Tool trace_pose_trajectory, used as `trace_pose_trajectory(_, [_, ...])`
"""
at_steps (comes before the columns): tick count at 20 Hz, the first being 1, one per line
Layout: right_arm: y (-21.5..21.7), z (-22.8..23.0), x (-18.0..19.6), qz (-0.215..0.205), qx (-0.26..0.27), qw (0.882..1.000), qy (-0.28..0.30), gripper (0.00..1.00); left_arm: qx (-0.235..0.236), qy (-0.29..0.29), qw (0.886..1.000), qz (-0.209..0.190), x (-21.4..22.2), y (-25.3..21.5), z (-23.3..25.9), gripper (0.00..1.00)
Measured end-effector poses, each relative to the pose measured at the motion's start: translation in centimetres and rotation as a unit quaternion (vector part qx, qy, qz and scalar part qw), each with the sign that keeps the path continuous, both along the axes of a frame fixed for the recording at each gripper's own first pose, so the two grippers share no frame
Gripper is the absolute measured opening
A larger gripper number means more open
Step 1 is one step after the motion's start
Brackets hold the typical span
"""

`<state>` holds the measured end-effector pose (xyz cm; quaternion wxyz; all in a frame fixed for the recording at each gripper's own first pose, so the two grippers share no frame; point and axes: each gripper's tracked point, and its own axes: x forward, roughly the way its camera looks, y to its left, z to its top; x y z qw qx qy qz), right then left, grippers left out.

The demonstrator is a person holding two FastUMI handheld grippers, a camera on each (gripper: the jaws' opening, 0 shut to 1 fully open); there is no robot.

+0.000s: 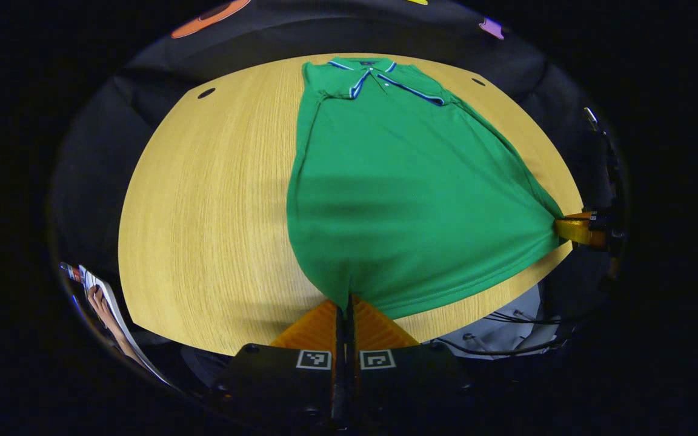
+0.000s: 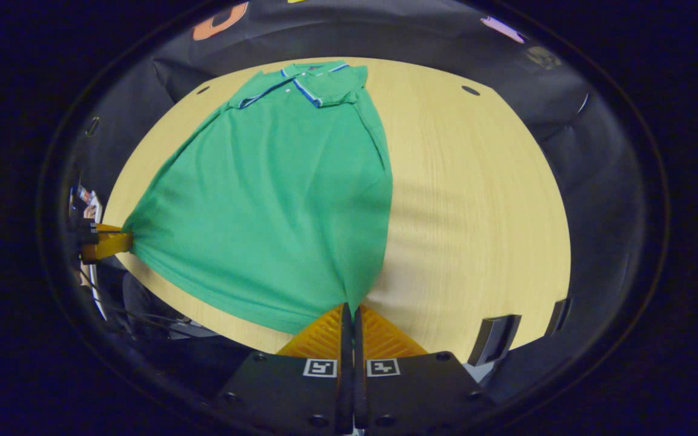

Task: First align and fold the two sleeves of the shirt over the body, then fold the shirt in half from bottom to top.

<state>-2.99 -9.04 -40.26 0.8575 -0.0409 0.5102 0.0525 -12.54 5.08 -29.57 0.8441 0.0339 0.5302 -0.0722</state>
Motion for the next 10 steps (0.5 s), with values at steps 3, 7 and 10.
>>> trace_pose_trajectory(3, [-0.2,2.5,1.1,-0.009,0.007,1.000,-0.015,0.03,-0.008,-0.016,1.000,0.007,1.5,-0.1,1.6,0.03])
trace_pose_trajectory(7, [0.3,5.8,4.1,0.000,0.001,0.999,-0.043,0.03,0.013,-0.053,0.999,-0.001,5.2,0.5,3.6,0.03])
trace_pose_trajectory(10, [0.1,7.9,7.0,0.000,-0.015,0.998,-0.060,0.03,0.026,-0.073,0.997,-0.011,7.9,0.8,5.0,0.03])
